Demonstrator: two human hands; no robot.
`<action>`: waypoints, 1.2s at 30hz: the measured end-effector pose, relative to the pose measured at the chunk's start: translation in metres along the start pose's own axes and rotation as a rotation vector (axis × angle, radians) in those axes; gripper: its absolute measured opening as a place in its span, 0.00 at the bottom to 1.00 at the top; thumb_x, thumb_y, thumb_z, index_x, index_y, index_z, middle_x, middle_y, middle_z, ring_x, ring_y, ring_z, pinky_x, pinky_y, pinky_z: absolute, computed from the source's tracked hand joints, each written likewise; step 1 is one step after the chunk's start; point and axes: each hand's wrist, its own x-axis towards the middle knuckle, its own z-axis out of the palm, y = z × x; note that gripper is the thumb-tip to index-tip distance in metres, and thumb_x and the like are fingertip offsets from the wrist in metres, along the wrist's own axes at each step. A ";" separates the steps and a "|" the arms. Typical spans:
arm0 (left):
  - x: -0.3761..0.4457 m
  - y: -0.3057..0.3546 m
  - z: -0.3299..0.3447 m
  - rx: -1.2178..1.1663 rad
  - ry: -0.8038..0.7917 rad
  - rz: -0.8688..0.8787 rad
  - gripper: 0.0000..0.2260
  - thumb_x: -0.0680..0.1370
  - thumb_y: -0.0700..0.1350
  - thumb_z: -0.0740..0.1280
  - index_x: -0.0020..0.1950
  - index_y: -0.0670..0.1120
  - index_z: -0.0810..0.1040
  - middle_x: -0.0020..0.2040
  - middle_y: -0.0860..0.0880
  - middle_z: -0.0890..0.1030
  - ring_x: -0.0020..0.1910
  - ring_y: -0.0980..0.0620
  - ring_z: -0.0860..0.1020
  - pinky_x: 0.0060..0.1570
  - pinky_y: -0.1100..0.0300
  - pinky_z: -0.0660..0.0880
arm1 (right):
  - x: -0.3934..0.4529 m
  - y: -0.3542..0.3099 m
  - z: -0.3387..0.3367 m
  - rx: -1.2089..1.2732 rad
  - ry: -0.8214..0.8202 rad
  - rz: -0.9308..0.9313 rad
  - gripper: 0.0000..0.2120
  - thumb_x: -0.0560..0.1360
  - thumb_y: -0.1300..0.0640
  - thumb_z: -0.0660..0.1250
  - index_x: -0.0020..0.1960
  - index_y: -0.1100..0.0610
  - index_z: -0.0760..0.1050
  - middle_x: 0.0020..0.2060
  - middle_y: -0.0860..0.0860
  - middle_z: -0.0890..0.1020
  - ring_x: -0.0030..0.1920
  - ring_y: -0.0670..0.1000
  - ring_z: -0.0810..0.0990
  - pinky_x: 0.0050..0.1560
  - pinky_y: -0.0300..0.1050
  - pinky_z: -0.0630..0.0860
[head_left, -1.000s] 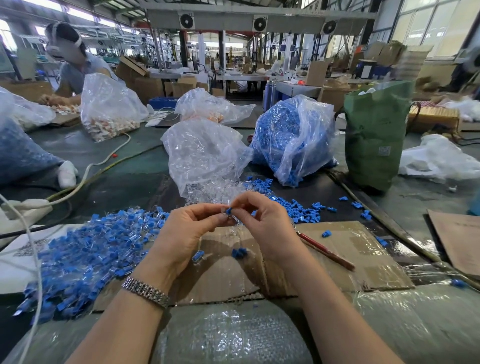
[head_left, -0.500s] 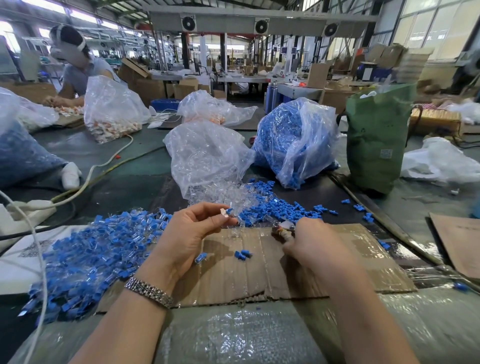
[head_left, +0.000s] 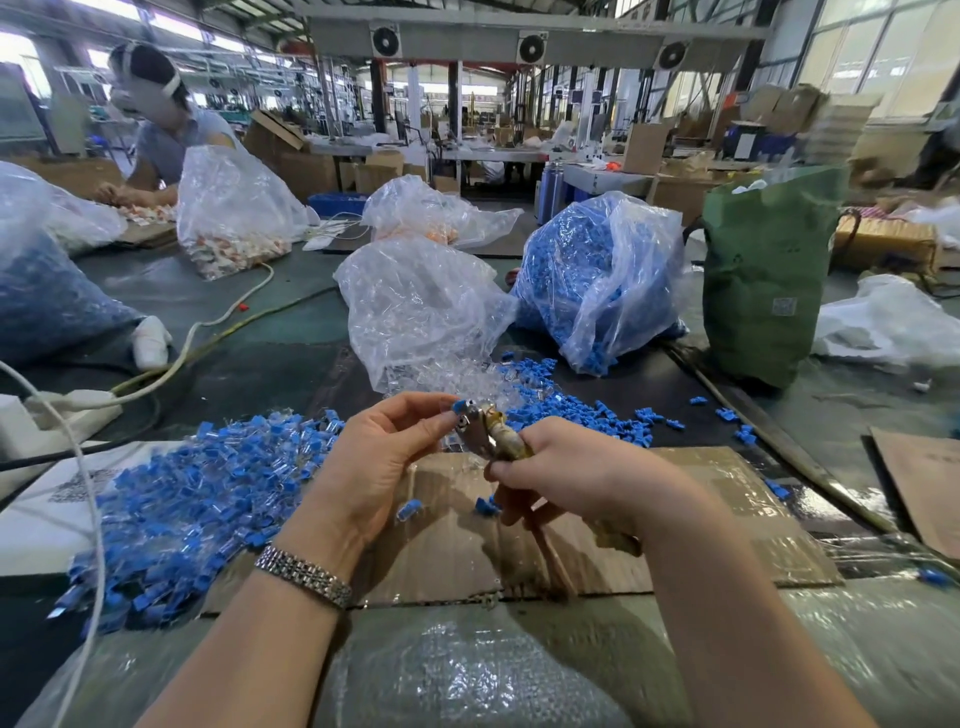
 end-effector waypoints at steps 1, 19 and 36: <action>0.000 0.000 0.001 0.031 0.002 0.023 0.11 0.68 0.42 0.76 0.50 0.44 0.87 0.48 0.43 0.87 0.40 0.53 0.84 0.39 0.64 0.81 | 0.000 0.000 0.000 0.009 -0.013 -0.008 0.08 0.83 0.58 0.62 0.46 0.59 0.75 0.42 0.58 0.86 0.41 0.53 0.86 0.55 0.57 0.81; -0.006 0.002 0.008 0.421 0.111 0.157 0.07 0.77 0.39 0.73 0.52 0.48 0.85 0.47 0.52 0.87 0.49 0.57 0.84 0.50 0.66 0.80 | 0.000 0.008 0.006 0.084 0.056 0.046 0.28 0.80 0.36 0.61 0.49 0.62 0.78 0.31 0.51 0.83 0.33 0.53 0.85 0.46 0.55 0.84; 0.005 -0.034 0.015 1.601 -0.094 0.350 0.17 0.86 0.55 0.54 0.73 0.62 0.71 0.72 0.62 0.72 0.72 0.61 0.67 0.77 0.50 0.45 | 0.033 0.034 -0.012 -0.739 0.493 0.112 0.17 0.81 0.51 0.63 0.68 0.54 0.72 0.63 0.55 0.75 0.65 0.58 0.73 0.64 0.55 0.68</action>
